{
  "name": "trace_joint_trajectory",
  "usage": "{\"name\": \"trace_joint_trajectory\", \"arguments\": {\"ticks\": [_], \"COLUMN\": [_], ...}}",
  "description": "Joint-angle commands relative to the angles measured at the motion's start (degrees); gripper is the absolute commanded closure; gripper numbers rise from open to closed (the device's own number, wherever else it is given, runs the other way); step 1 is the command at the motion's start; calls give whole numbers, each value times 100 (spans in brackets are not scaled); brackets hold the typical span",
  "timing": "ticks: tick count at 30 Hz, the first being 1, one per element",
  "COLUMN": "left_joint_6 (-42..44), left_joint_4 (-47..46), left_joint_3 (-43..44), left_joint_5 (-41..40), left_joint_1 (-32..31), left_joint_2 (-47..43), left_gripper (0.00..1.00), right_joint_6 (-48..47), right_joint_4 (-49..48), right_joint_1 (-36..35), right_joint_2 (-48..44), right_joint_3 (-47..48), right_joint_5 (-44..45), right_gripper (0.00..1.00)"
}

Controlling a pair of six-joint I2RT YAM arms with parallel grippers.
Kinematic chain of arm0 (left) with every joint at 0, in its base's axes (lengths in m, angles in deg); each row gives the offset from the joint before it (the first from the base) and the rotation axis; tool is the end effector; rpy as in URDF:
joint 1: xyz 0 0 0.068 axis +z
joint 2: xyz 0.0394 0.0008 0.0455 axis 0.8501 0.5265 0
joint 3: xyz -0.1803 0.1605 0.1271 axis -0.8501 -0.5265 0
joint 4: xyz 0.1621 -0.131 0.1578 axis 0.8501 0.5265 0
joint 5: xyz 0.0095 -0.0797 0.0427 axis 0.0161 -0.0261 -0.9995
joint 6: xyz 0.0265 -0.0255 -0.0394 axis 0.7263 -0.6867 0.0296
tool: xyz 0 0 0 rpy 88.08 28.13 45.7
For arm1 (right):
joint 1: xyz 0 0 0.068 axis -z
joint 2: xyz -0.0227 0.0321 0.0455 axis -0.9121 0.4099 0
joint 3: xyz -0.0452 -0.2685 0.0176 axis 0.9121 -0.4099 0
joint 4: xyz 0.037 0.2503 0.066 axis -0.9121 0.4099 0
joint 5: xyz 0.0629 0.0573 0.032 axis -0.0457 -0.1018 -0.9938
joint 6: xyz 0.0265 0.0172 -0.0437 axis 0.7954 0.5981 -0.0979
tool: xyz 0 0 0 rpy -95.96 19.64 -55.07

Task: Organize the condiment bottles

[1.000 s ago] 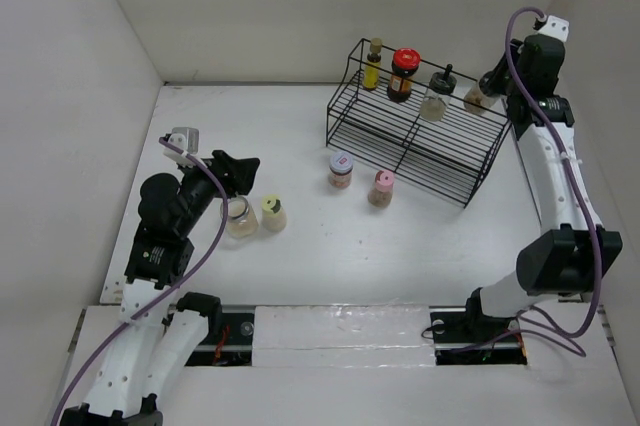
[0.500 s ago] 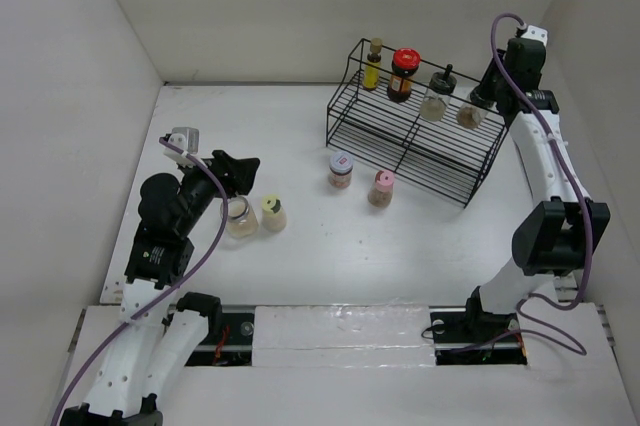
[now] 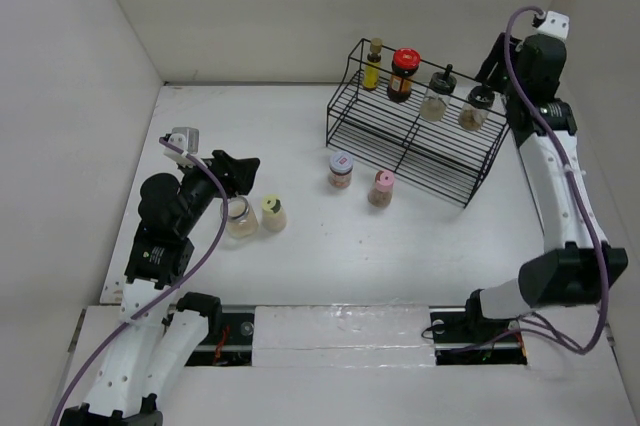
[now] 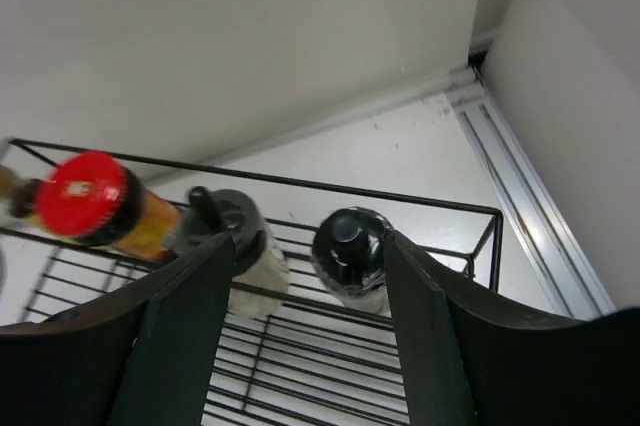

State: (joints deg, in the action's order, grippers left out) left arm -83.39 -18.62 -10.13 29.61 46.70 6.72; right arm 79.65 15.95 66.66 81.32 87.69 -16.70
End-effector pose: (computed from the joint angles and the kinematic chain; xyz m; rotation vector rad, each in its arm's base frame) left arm 0.1426 -0.0383 0.3675 0.0831 1.5442 -0.6482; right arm 0.3368 -0.0125 0.4392 0.3582 1.8088 -0.0522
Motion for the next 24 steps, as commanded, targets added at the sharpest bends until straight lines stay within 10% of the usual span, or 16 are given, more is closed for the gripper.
{"name": "trace_joint_trajectory", "arguments": {"ticks": [1, 5, 8, 16, 24], "left_joint_6": [16, 16, 16, 16, 16], "left_joint_4": [-82, -82, -29, -29, -29], "left_joint_3": [101, 101, 101, 101, 101], "left_joint_5": [-63, -125, -248, -187, -187], "left_joint_1": [-16, -16, -16, 37, 37], "left_joint_2": [-17, -17, -70, -70, -70], "left_gripper": [34, 34, 34, 34, 34], "right_joint_6": [71, 71, 71, -43, -201], "right_joint_4": [-916, -1682, -1832, -2263, -2158], "right_joint_1": [-314, -999, -1903, -3469, -3681], "right_joint_2": [-918, -1667, -1660, -396, 1082], "right_joint_3": [-517, -1503, -2214, -3131, -2517], "right_joint_5": [-163, -1365, -1807, -1676, -929], "right_gripper": [33, 75, 82, 25, 10]}}
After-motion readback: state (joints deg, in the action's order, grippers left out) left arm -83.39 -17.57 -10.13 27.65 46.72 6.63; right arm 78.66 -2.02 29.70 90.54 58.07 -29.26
